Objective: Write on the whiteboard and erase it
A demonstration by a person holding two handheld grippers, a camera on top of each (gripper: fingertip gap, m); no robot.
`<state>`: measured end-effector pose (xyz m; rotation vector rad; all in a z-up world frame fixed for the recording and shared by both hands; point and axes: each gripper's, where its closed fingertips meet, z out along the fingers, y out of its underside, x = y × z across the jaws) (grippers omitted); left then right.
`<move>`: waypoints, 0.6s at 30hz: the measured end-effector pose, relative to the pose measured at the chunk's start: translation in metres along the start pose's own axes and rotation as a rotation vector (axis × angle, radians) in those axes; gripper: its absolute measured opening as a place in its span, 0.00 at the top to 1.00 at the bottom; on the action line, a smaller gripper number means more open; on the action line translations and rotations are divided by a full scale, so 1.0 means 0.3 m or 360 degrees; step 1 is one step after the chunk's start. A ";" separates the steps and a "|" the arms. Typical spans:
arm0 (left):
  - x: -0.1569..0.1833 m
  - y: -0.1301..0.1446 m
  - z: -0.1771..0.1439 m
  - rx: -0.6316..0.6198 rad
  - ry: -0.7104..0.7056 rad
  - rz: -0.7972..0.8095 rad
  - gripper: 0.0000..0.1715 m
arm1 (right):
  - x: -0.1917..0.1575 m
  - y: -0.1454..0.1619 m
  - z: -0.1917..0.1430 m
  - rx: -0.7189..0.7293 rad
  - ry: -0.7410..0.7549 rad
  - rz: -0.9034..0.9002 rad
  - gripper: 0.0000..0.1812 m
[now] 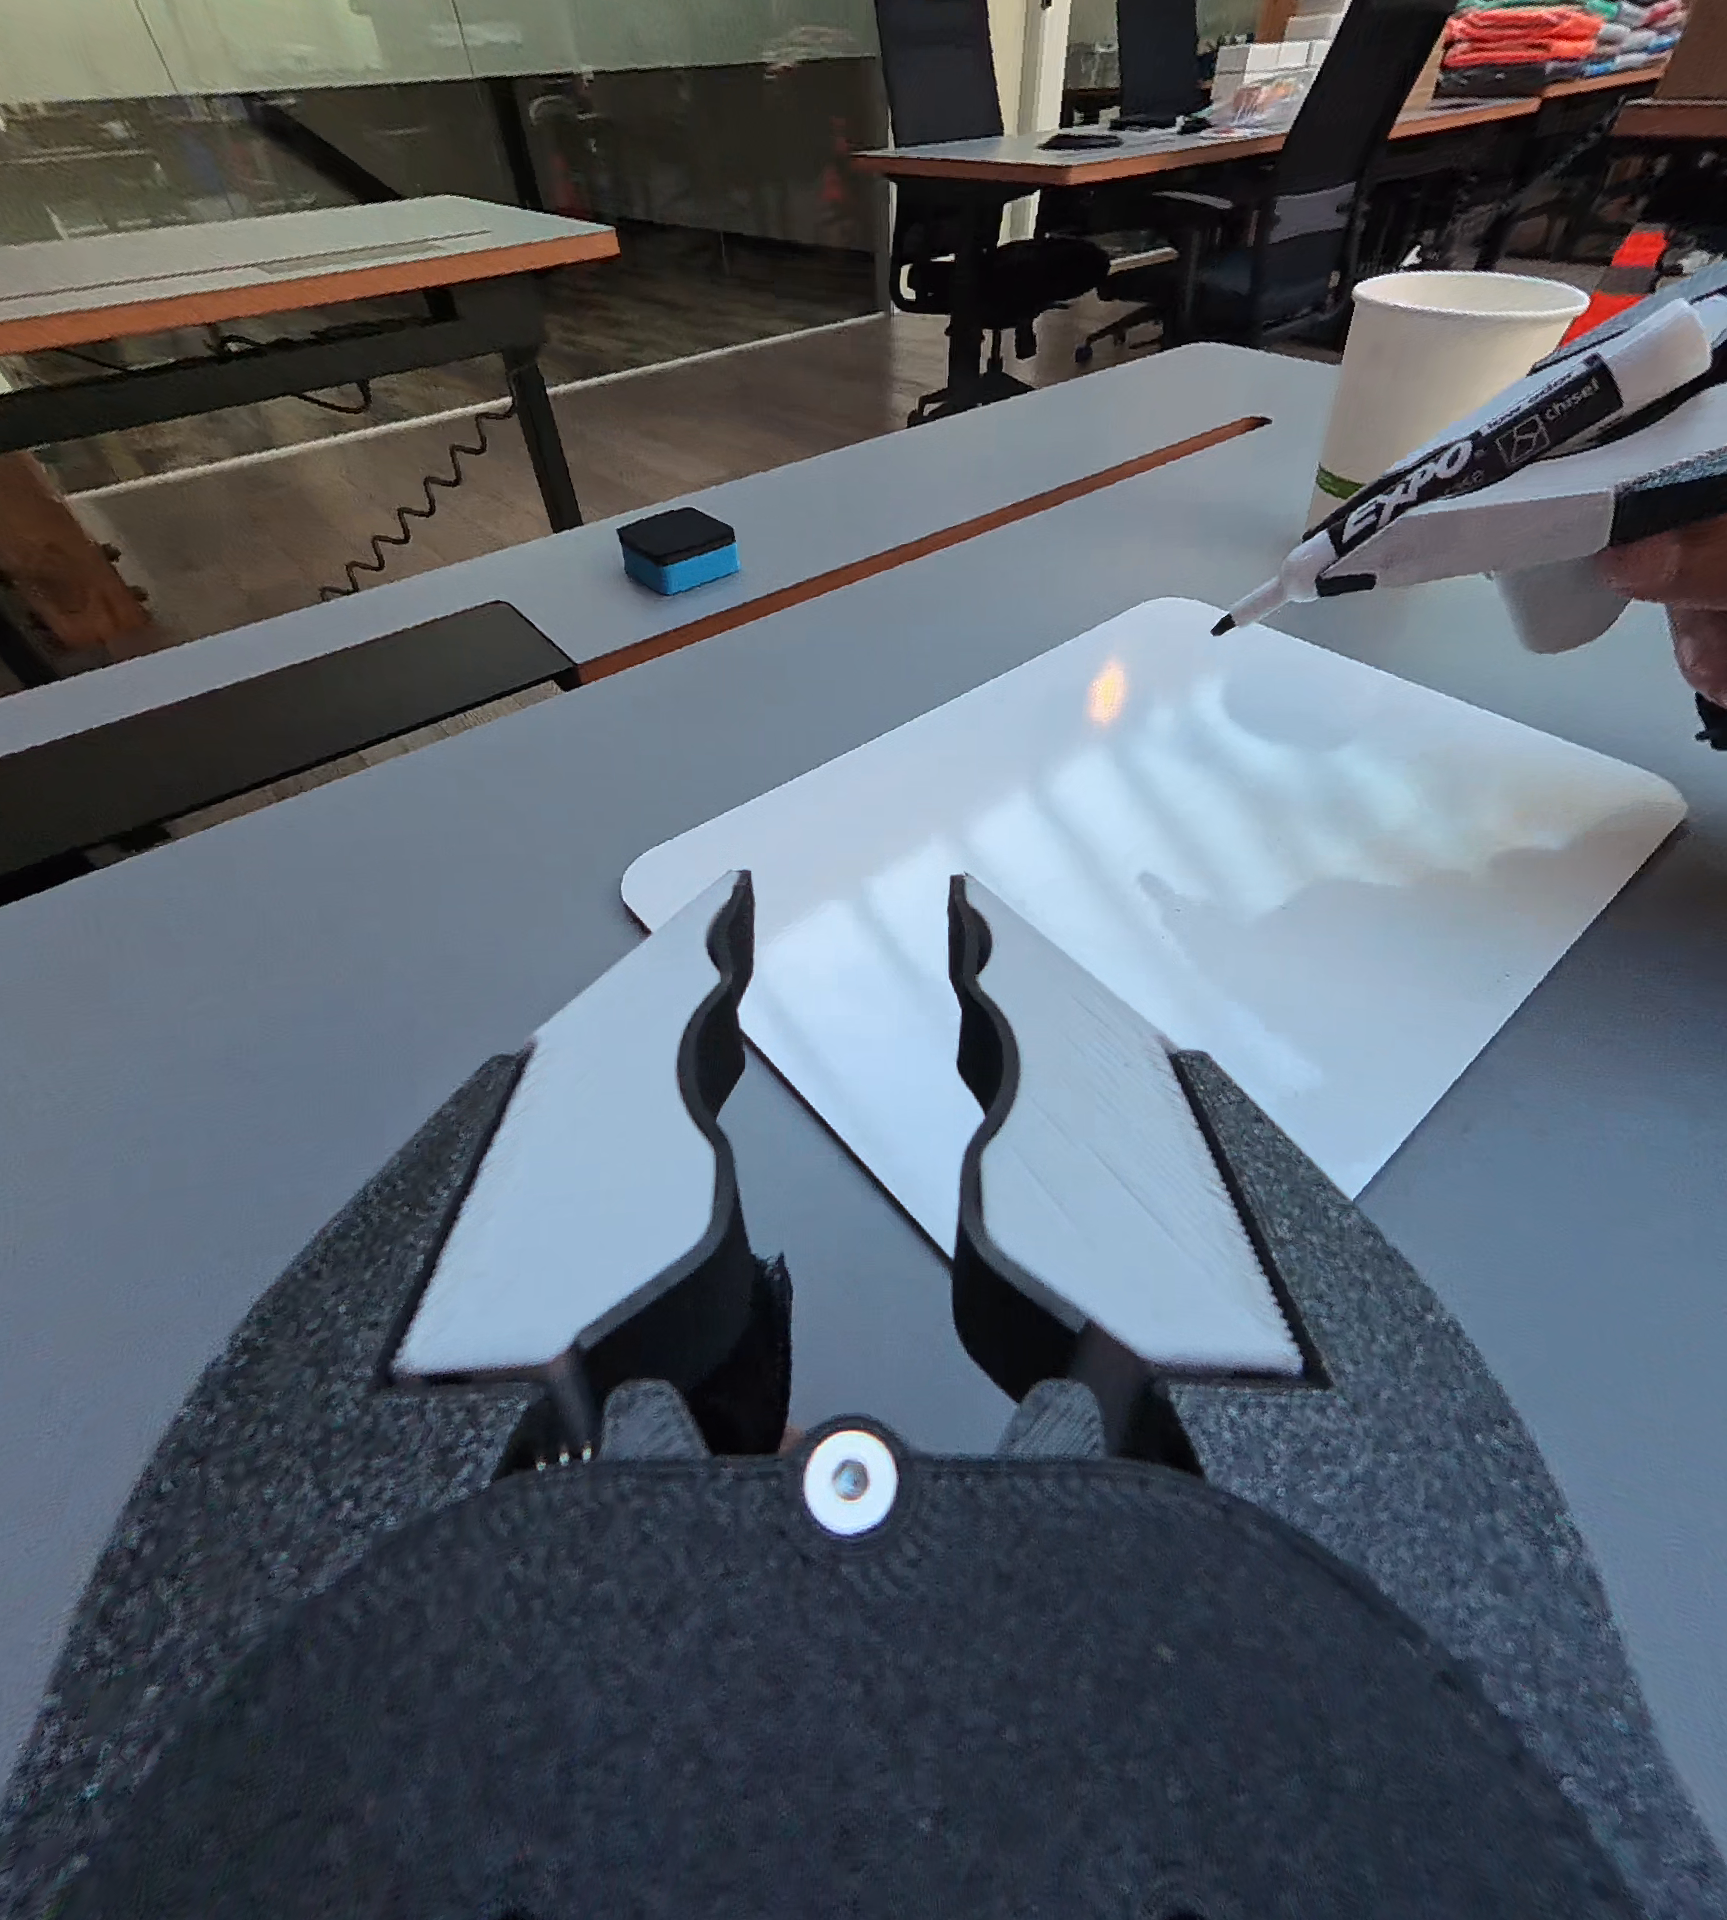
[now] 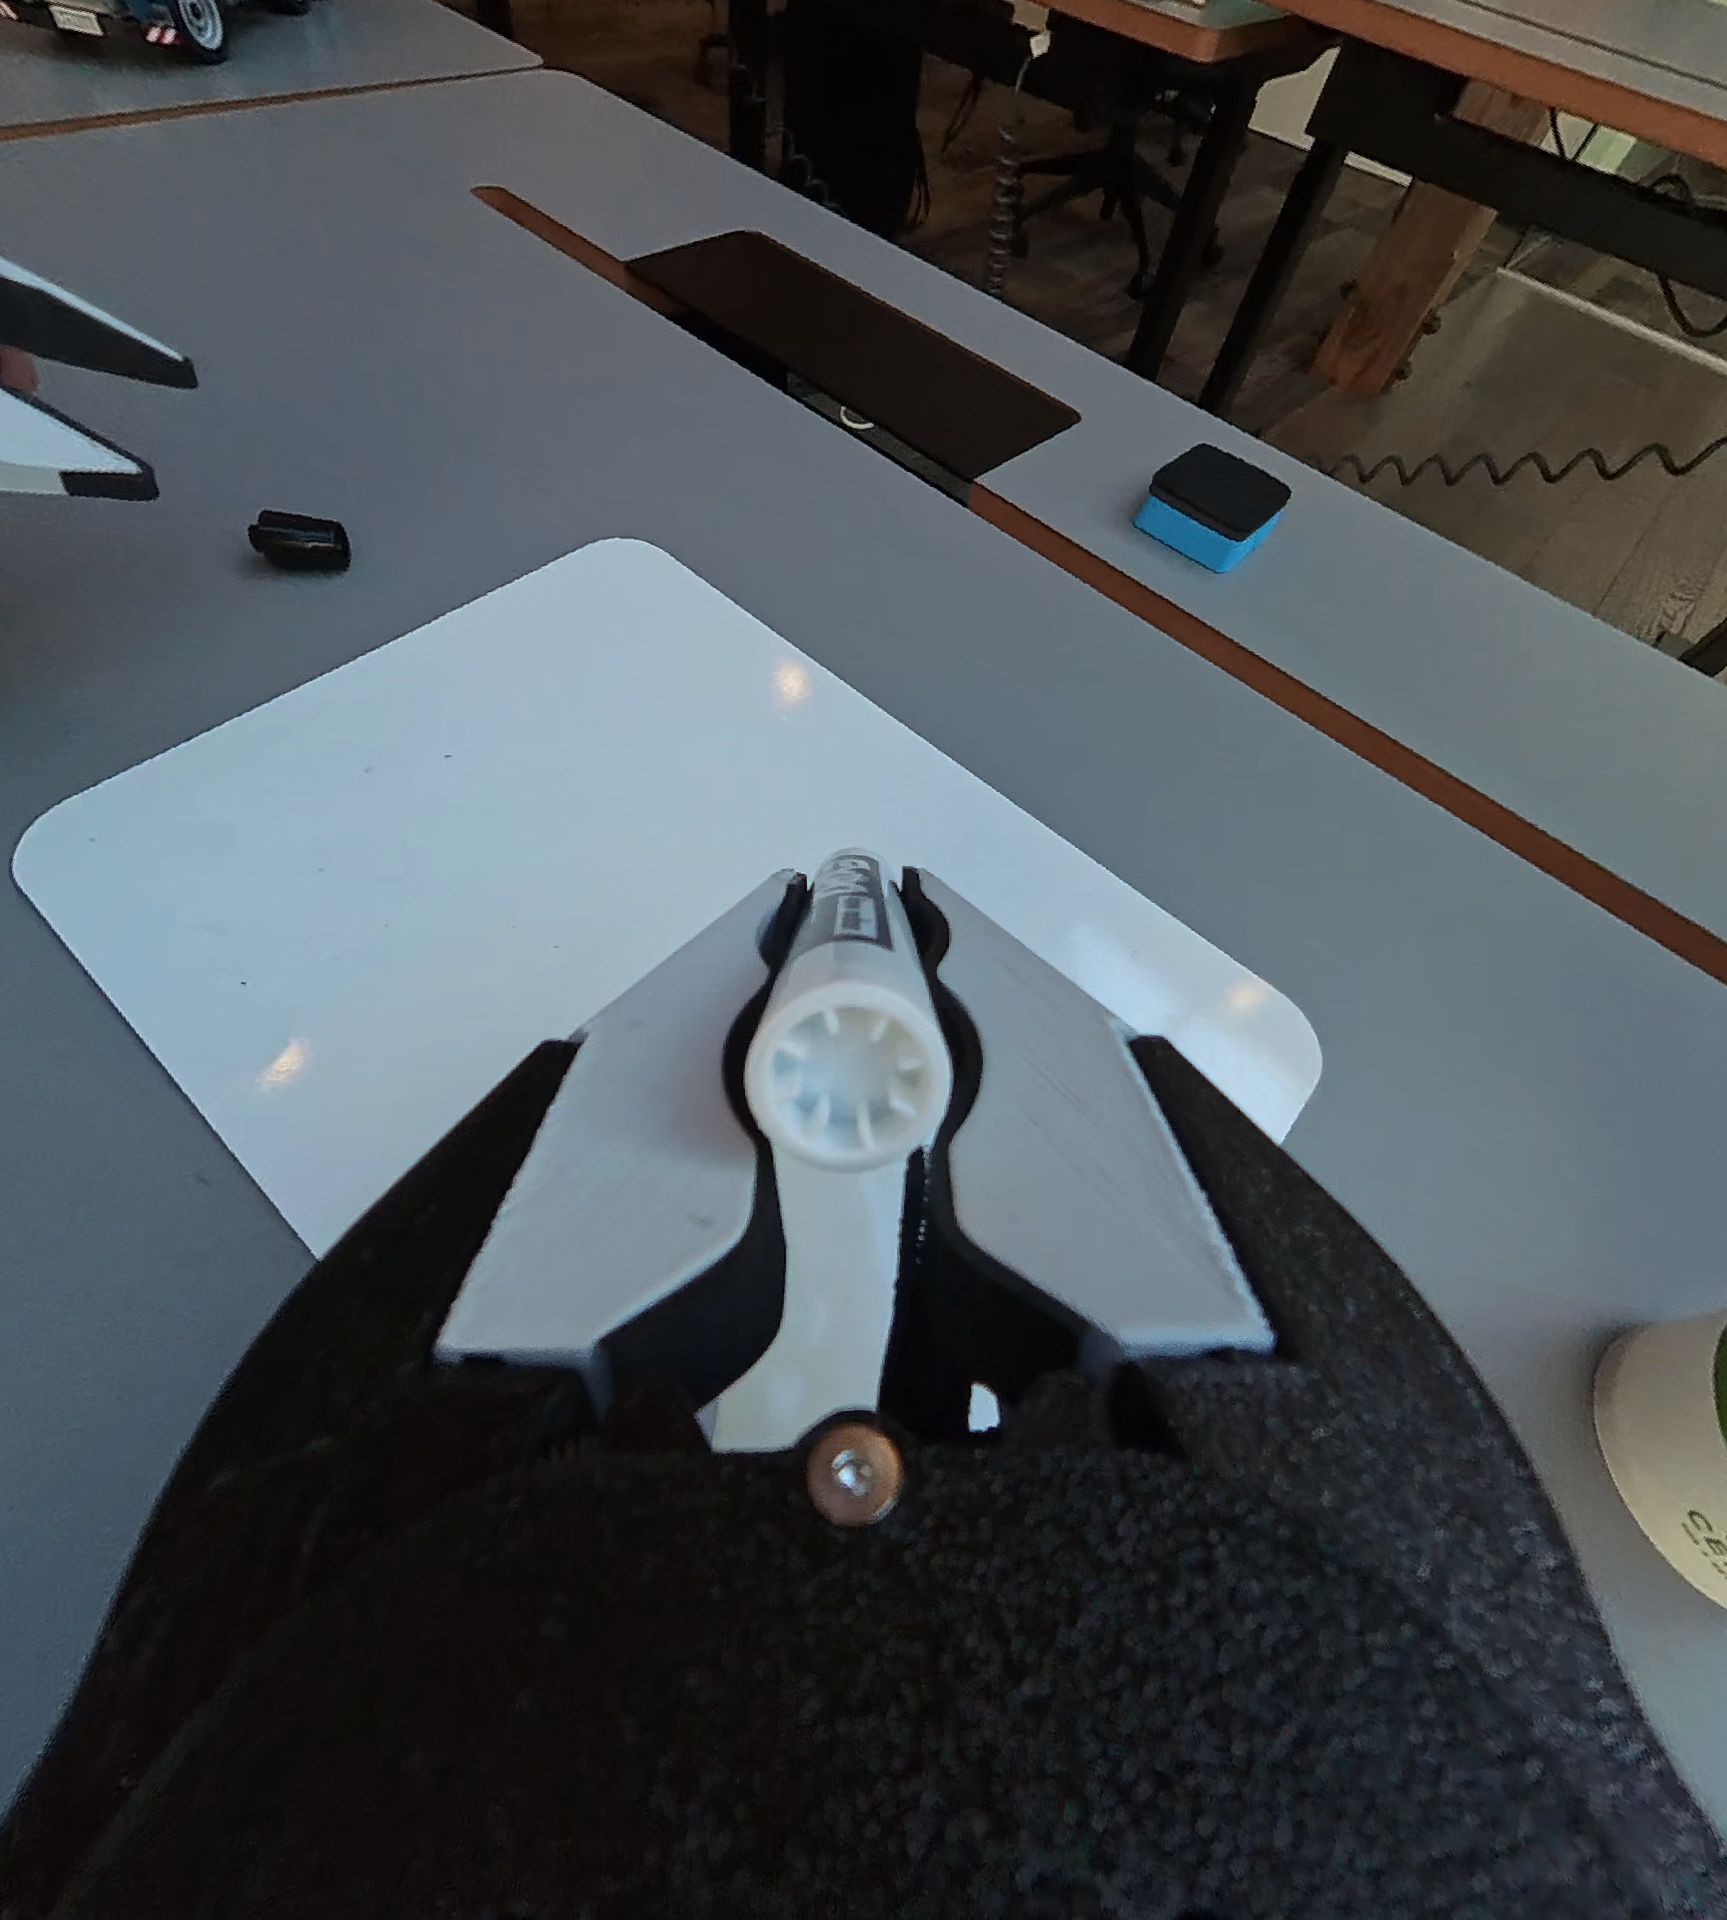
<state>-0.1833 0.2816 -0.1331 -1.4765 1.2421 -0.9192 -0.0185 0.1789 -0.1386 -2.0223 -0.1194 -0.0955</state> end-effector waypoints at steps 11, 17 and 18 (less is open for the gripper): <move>0.072 0.004 0.010 0.0034 0.0194 -0.0235 0.70 | 0.056 -0.086 -0.060 0.0333 0.0202 0.0106 0.90; 0.072 0.001 0.005 0.0055 0.0204 -0.0223 0.68 | 0.049 -0.049 -0.026 0.0242 0.0170 0.0110 0.90; 0.075 0.003 0.005 0.0053 0.0201 -0.0208 0.68 | 0.047 -0.045 -0.022 0.0234 0.0151 0.0127 0.90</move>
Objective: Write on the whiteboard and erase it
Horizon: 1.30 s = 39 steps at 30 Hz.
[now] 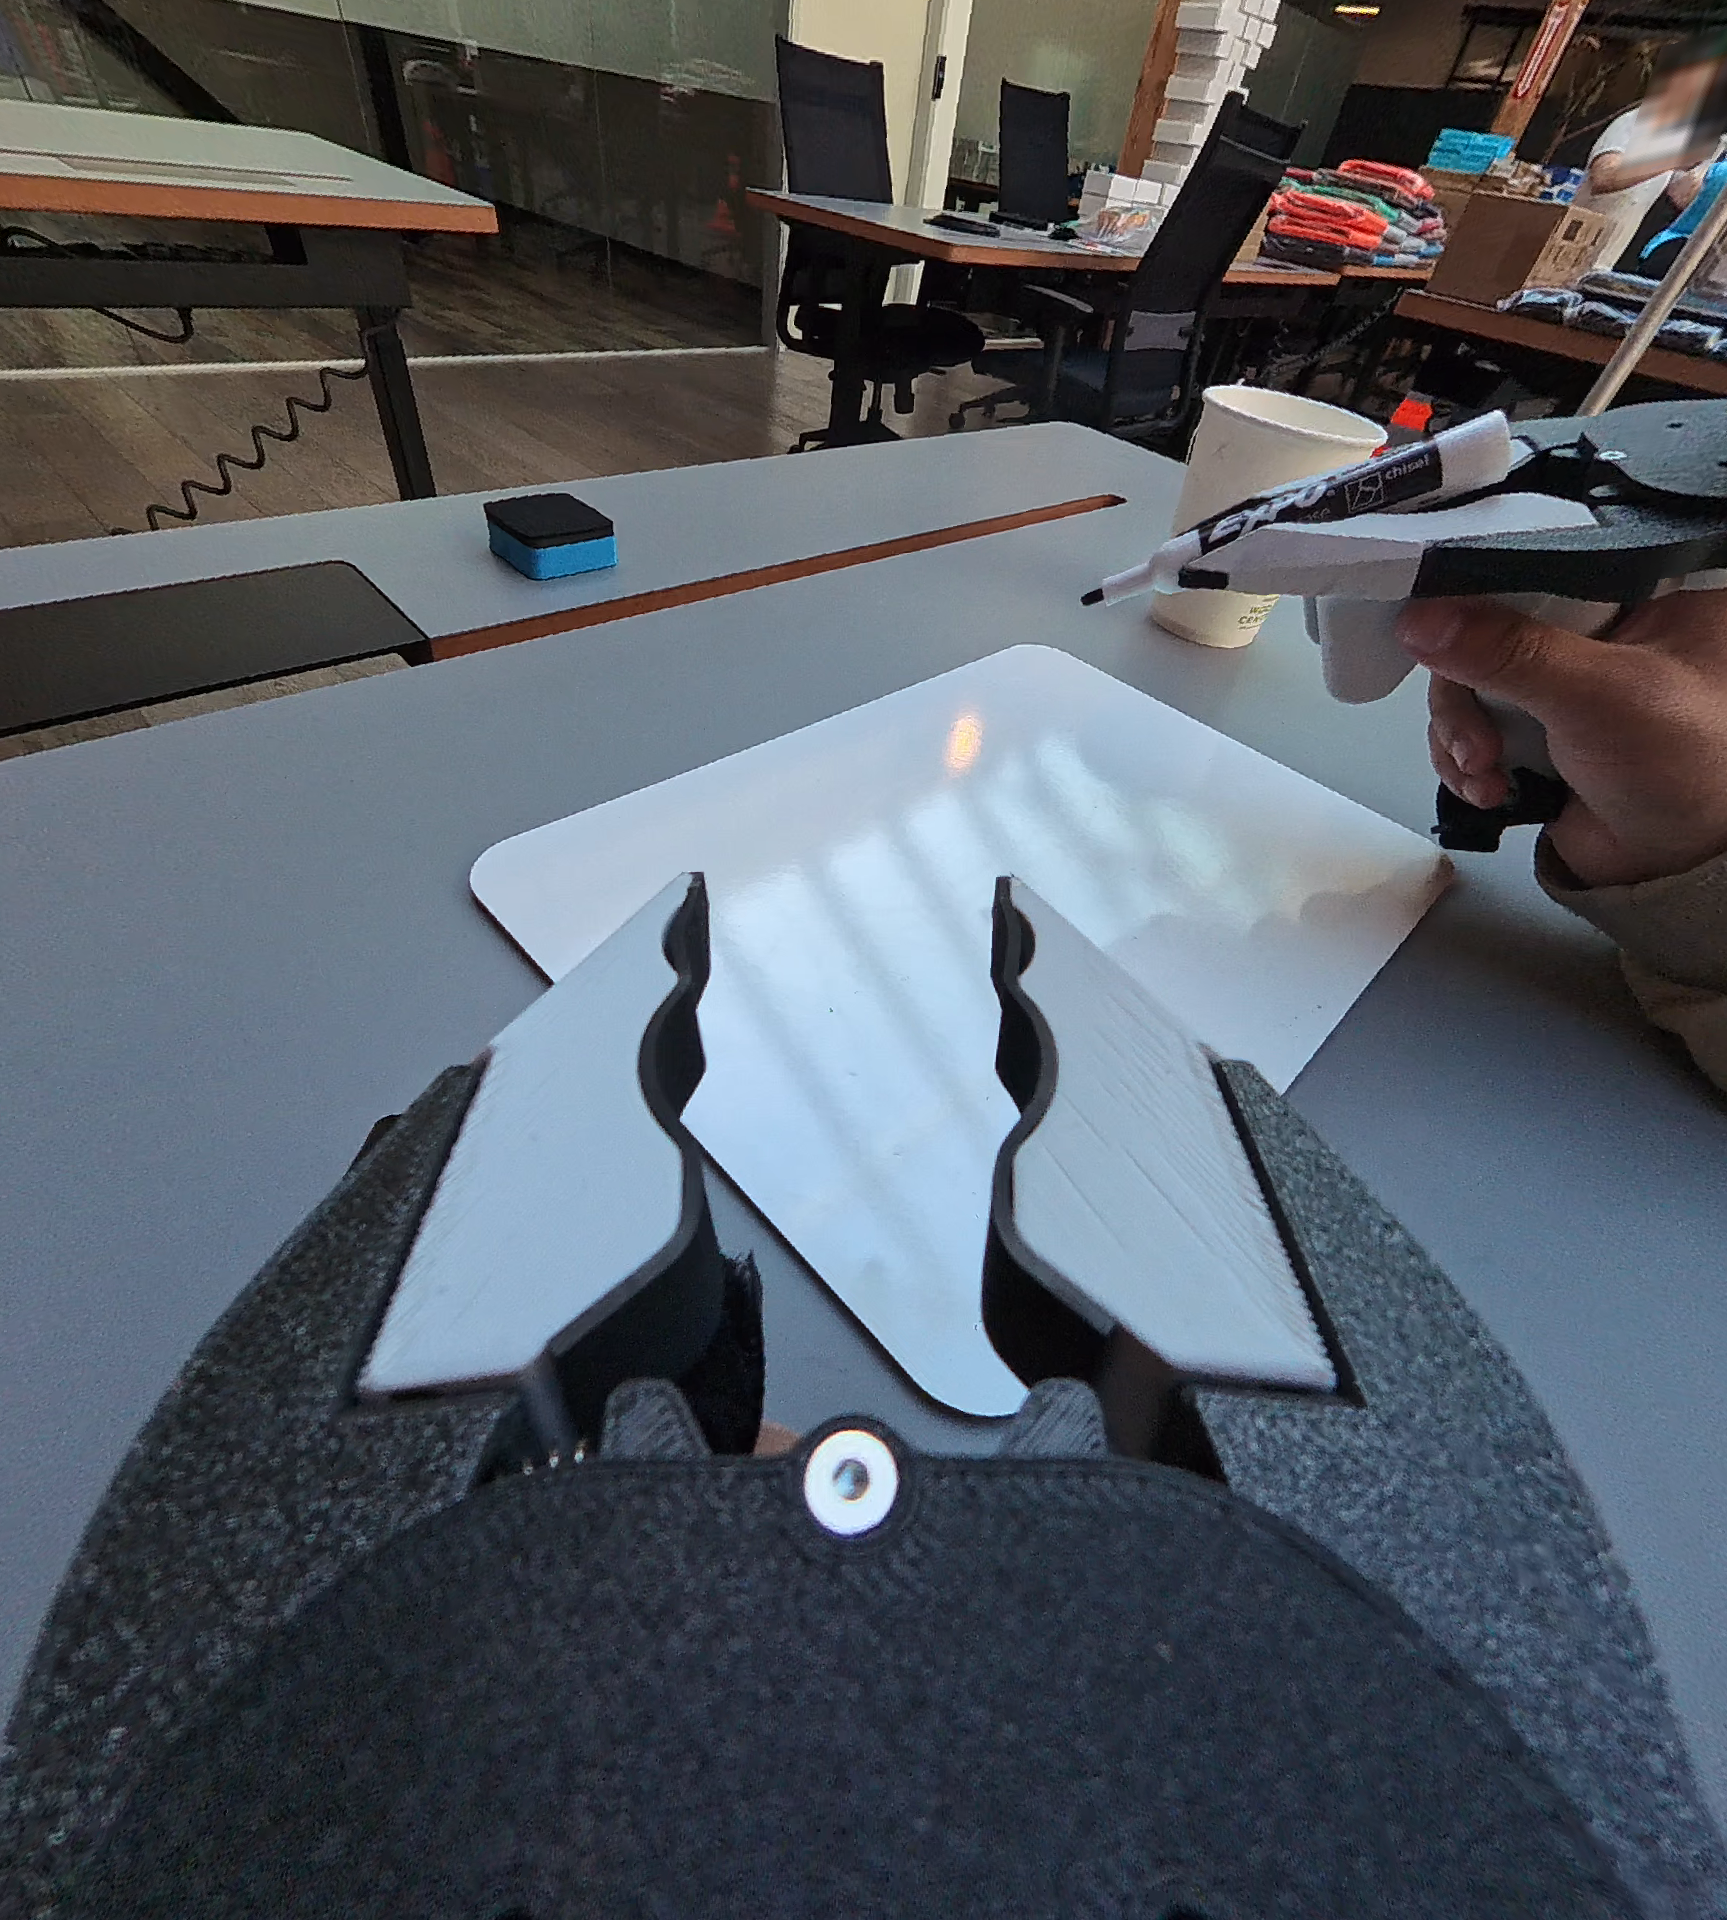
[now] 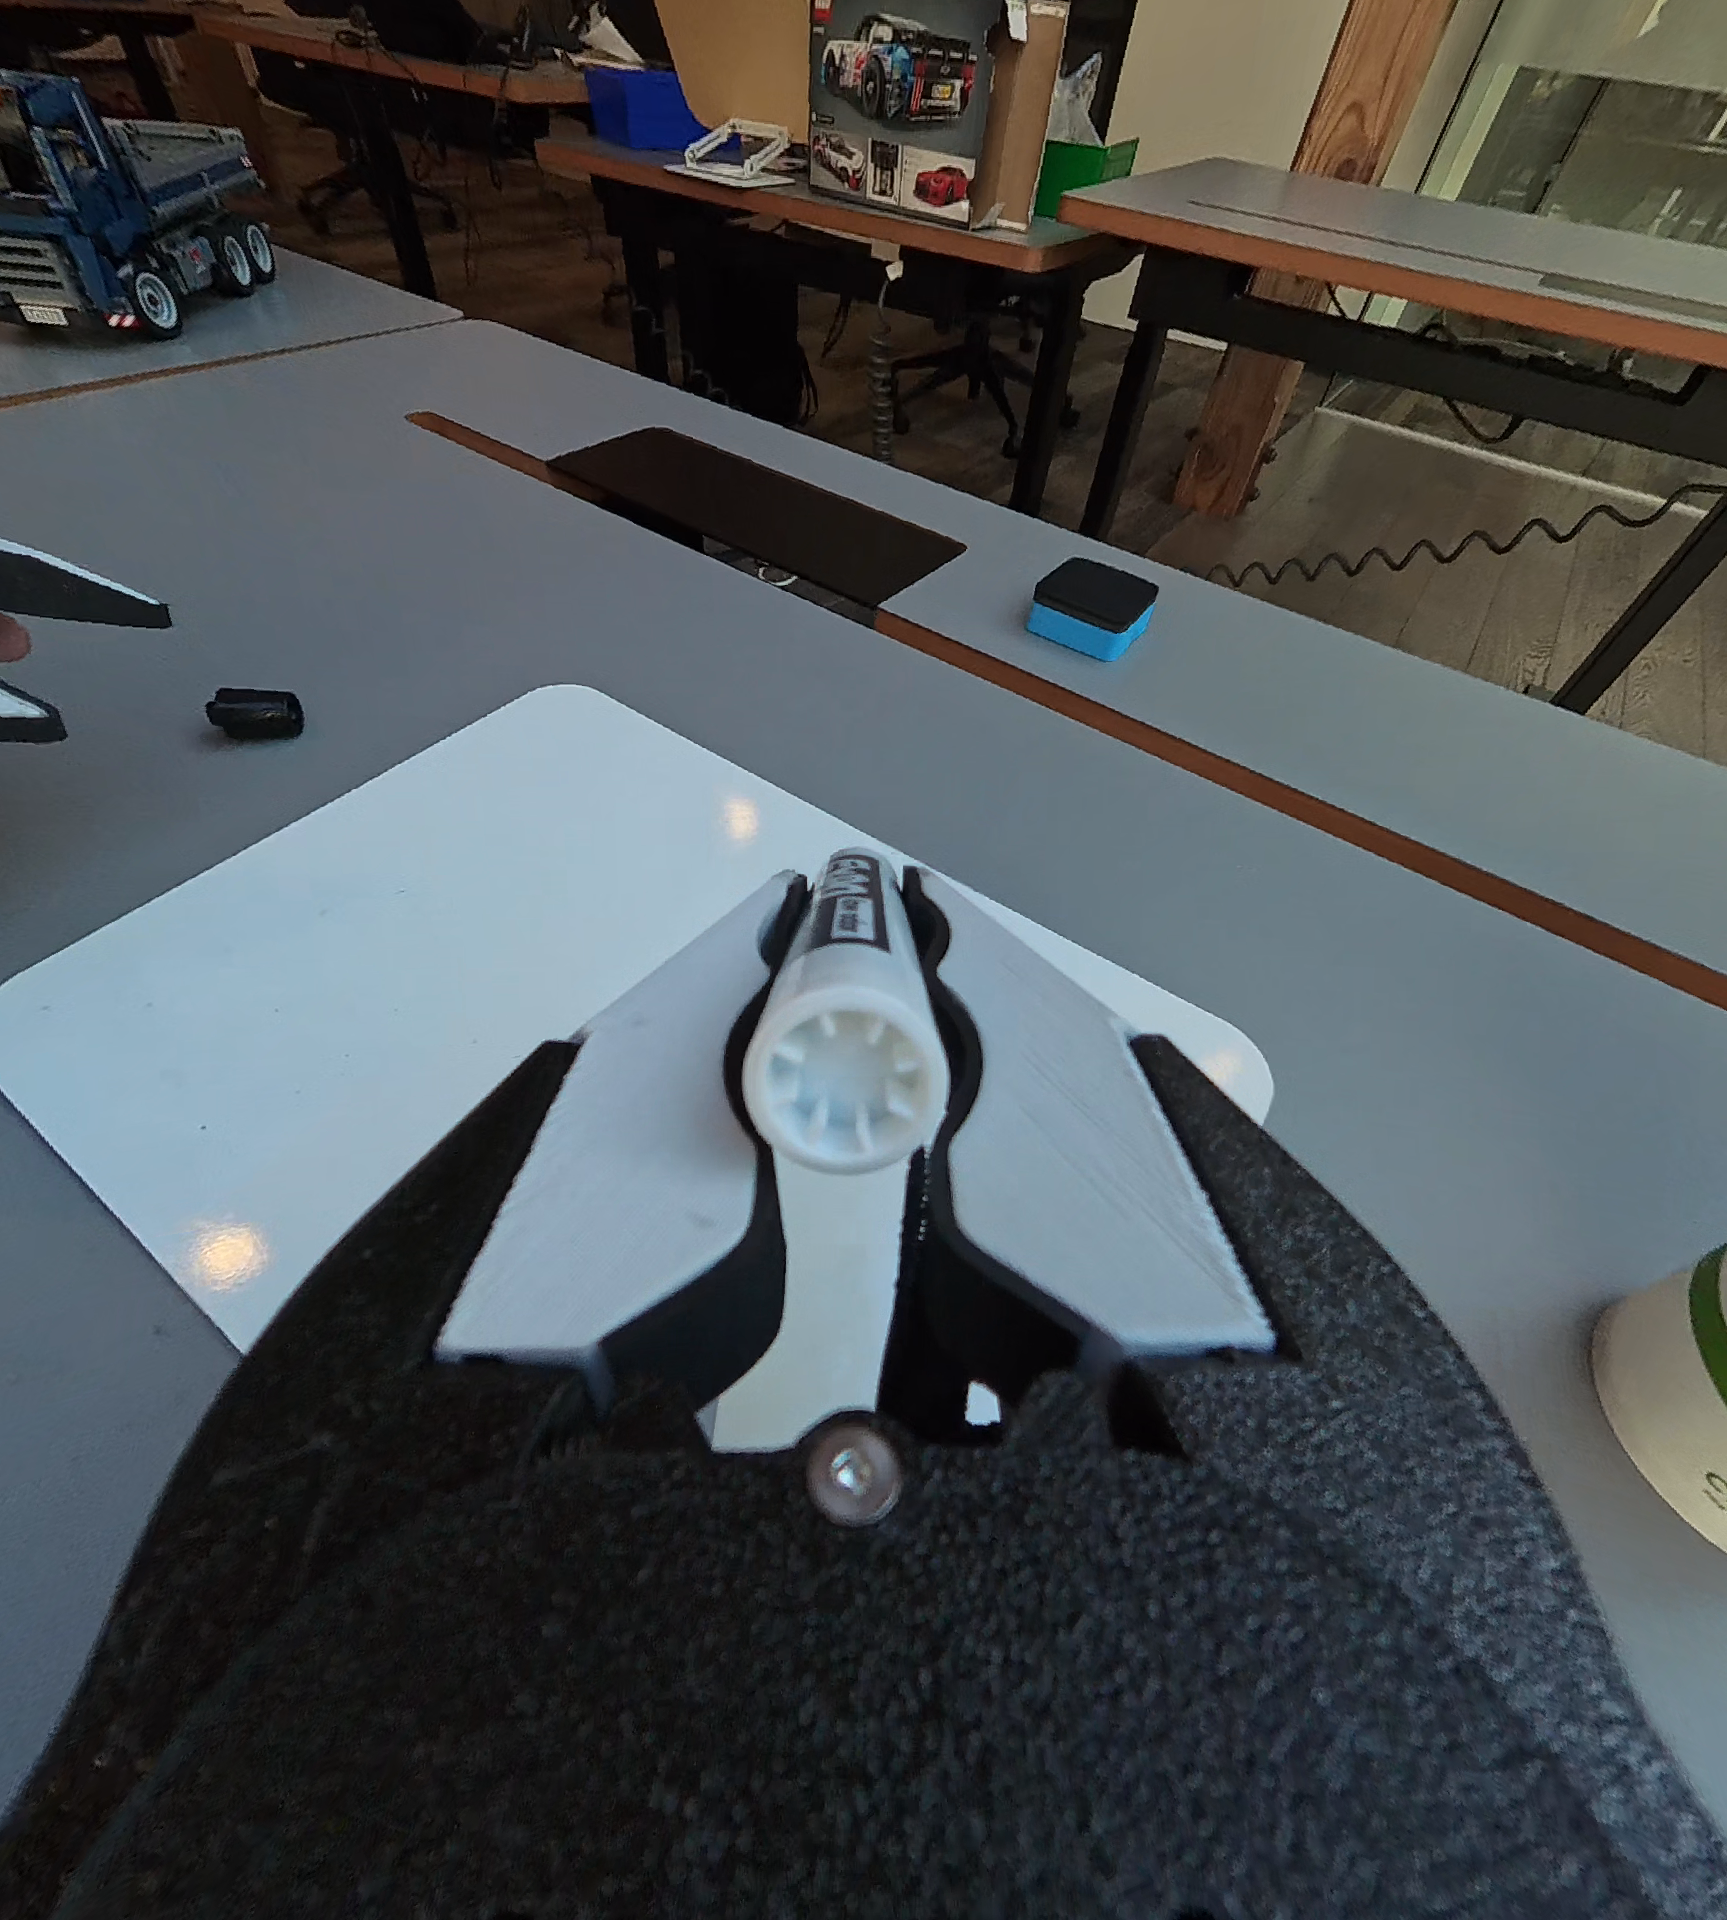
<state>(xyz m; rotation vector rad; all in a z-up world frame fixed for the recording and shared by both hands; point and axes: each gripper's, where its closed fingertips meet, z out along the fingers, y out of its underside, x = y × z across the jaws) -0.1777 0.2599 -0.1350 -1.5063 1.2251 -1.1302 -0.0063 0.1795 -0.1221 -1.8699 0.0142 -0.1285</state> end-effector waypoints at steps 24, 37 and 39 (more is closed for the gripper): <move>0.021 0.179 0.017 -0.0544 0.0098 0.0368 0.76 | -0.302 0.057 0.158 -0.0934 -0.0449 0.0053 0.90; 0.039 0.166 0.011 -0.0509 0.0181 0.0353 0.77 | -0.332 0.099 0.244 -0.0943 -0.0497 0.0259 0.90; 0.032 0.167 0.011 -0.0517 0.0174 0.0350 0.77 | -0.322 0.091 0.235 -0.0949 -0.0463 0.0236 0.90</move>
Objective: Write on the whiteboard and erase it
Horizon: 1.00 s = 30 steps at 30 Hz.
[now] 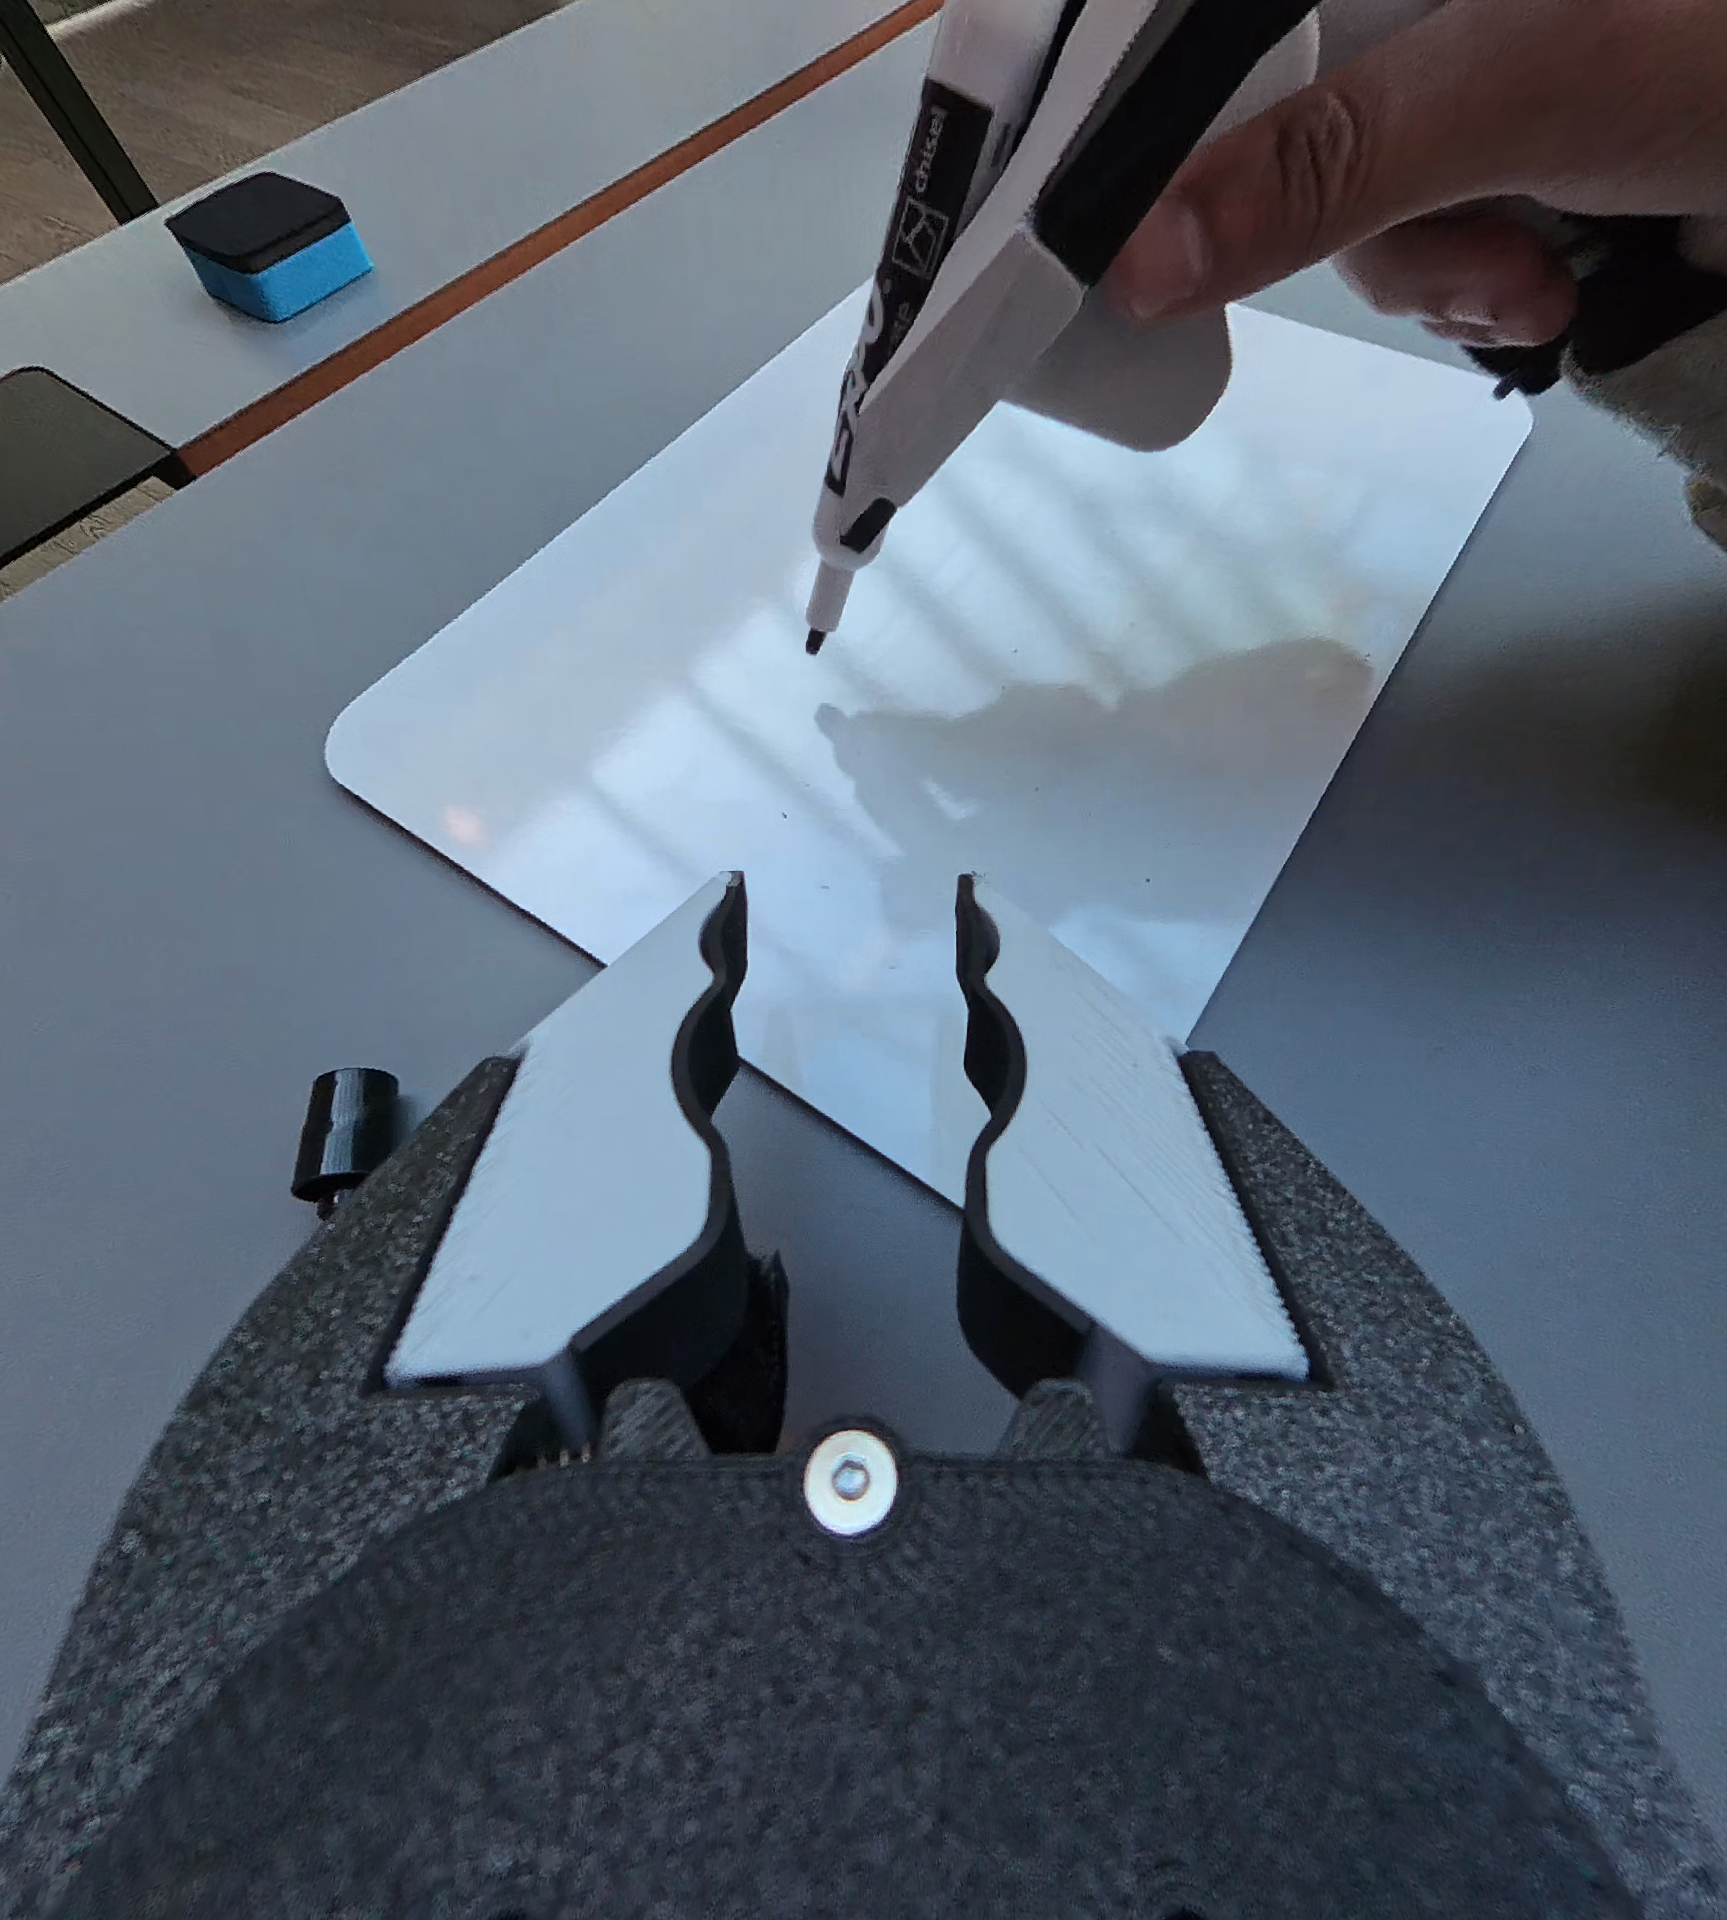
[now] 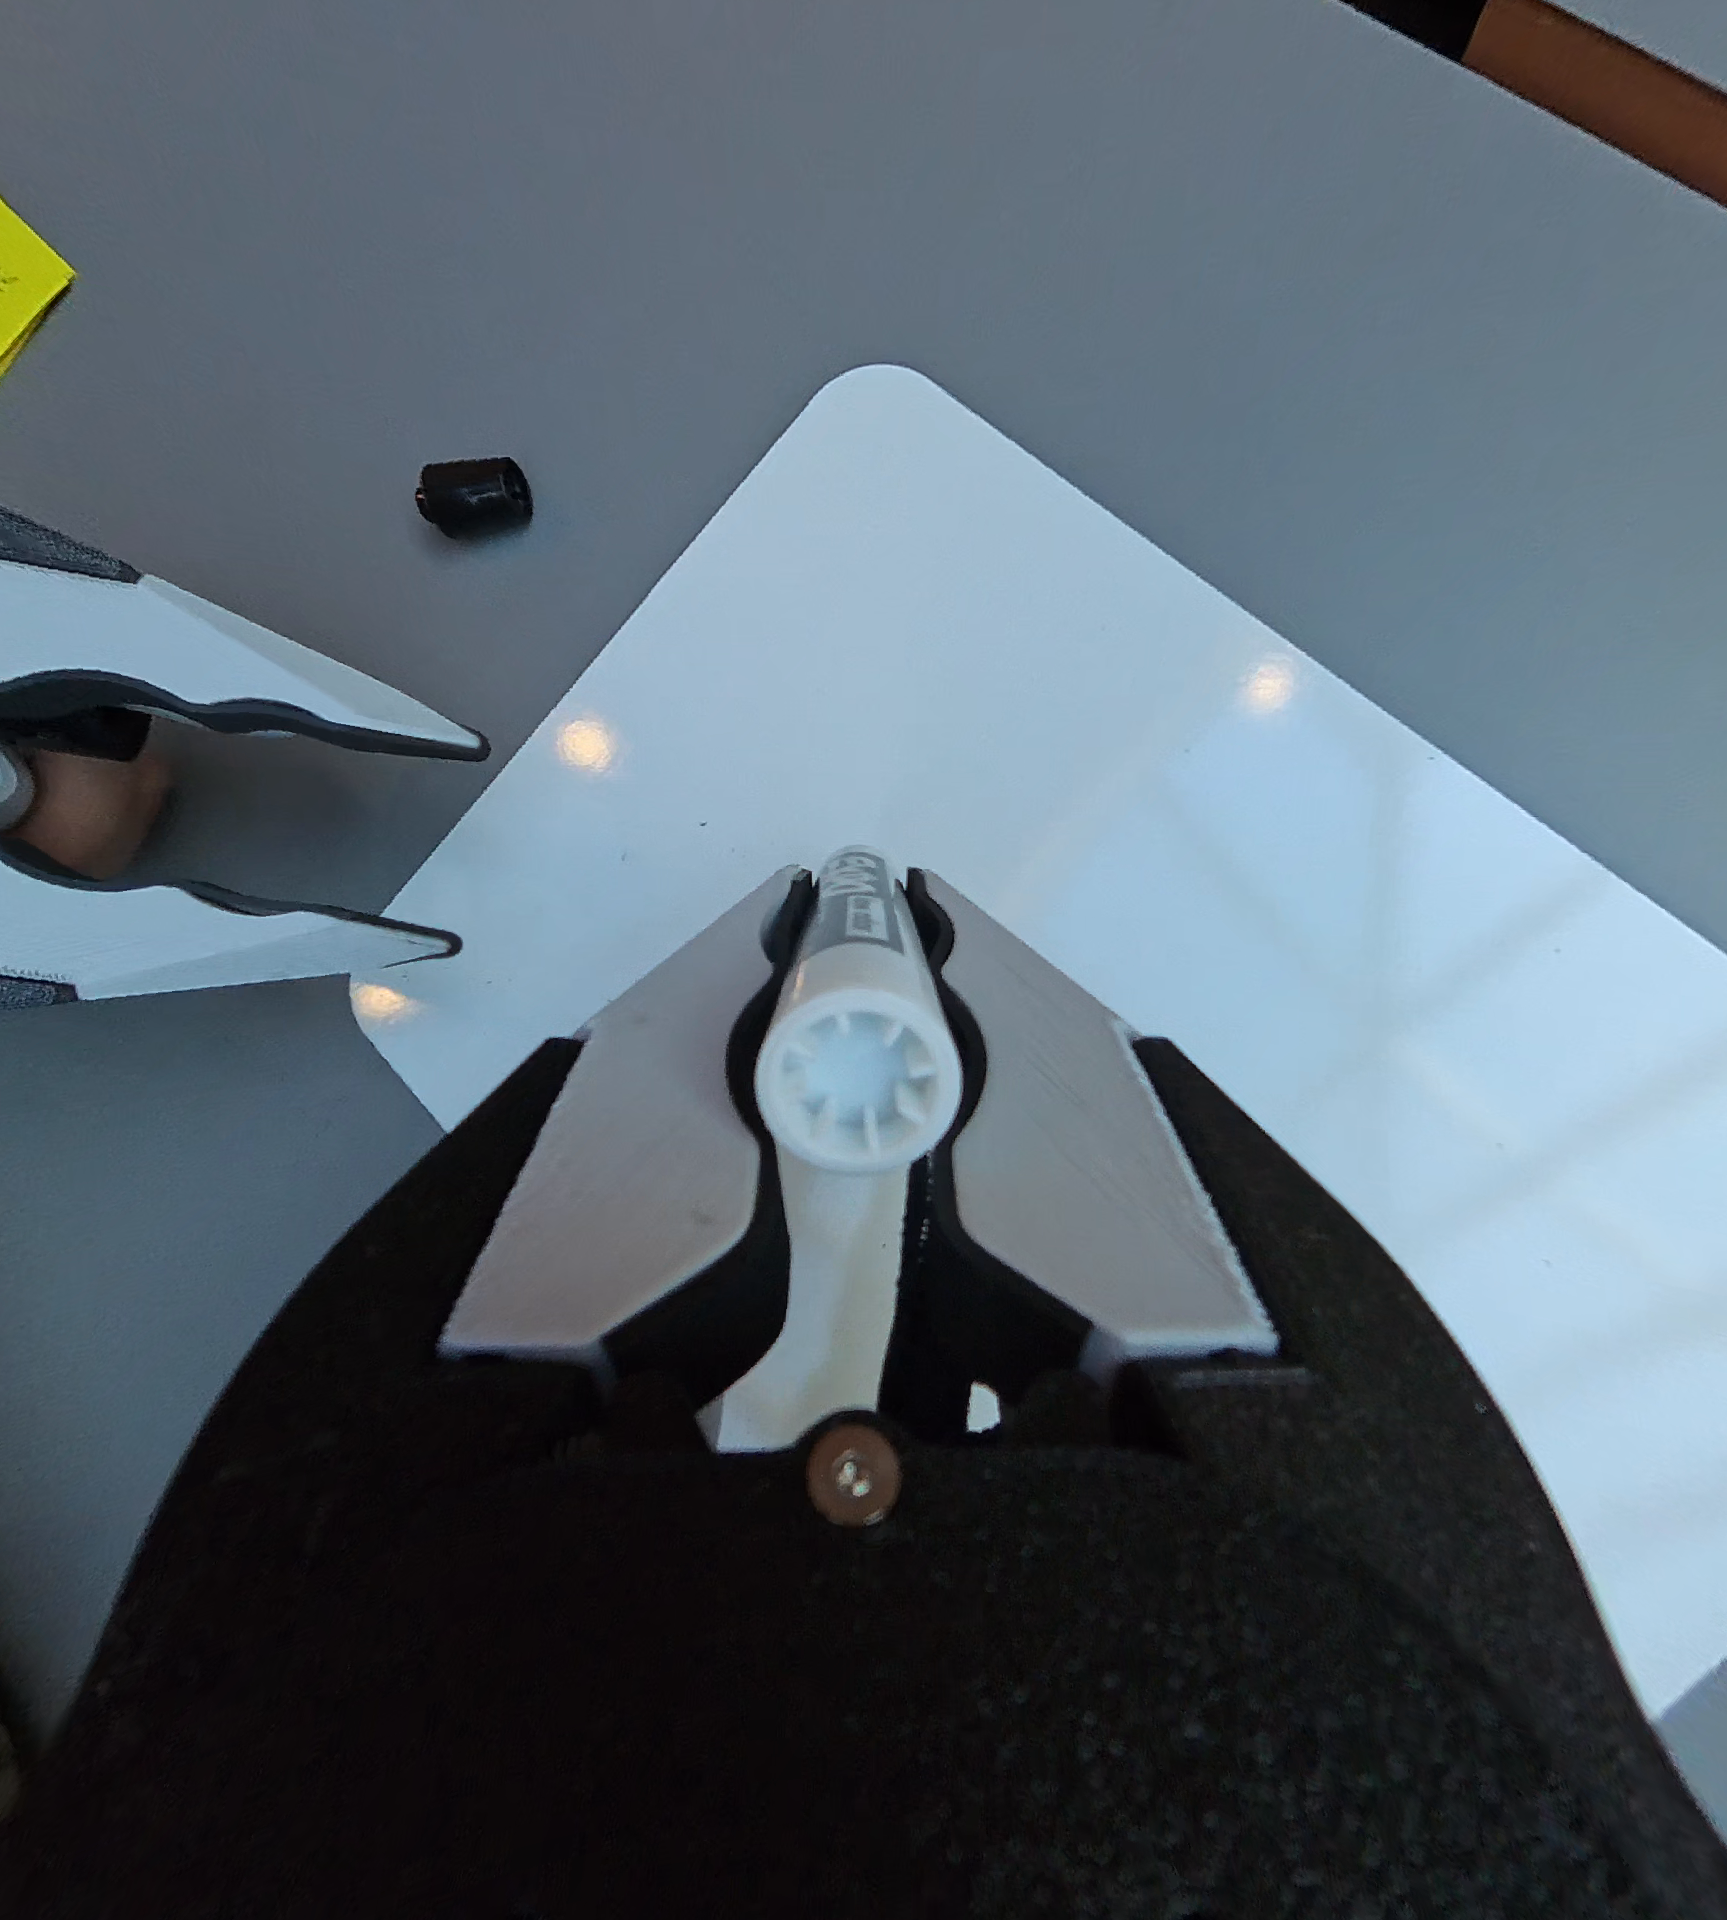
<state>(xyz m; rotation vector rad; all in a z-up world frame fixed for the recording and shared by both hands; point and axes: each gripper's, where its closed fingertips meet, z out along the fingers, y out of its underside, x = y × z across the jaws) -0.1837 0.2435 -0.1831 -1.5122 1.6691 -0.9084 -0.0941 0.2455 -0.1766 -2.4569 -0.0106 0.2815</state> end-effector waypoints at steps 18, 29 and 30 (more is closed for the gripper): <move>0.010 0.051 0.032 -0.0161 0.0053 -0.0032 0.78 | -0.012 0.019 0.015 -0.0164 0.0191 -0.0001 0.90; 0.004 0.049 0.029 -0.0155 0.0048 -0.0049 0.78 | -0.030 0.009 0.011 -0.0169 0.0169 -0.0057 0.90; 0.004 0.048 0.029 -0.0152 0.0048 -0.0049 0.78 | -0.033 0.012 0.009 -0.0169 0.0162 -0.0069 0.90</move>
